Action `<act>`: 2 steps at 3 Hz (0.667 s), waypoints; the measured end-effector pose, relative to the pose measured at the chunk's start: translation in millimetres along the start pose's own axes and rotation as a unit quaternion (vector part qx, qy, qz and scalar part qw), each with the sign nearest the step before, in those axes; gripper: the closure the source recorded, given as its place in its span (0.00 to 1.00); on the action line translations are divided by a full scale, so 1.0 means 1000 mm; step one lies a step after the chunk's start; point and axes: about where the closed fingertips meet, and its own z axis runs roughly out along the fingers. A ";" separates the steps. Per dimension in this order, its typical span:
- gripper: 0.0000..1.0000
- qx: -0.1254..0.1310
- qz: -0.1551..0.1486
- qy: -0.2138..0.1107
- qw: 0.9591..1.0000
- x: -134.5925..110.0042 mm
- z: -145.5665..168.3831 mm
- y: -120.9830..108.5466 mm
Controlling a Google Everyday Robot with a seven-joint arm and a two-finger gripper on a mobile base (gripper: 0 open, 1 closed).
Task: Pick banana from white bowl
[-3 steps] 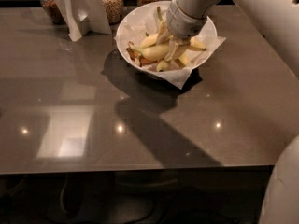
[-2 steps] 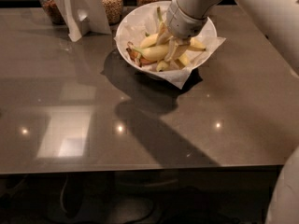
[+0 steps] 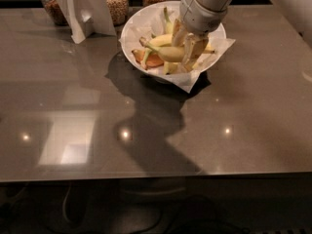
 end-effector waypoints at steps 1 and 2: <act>1.00 -0.003 -0.008 0.015 1.000 -0.006 -0.026 0.014; 1.00 -0.007 -0.013 0.029 0.999 -0.009 -0.055 0.036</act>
Offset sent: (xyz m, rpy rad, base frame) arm -0.0872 -0.0455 0.0598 -0.1007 -0.0265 -0.0074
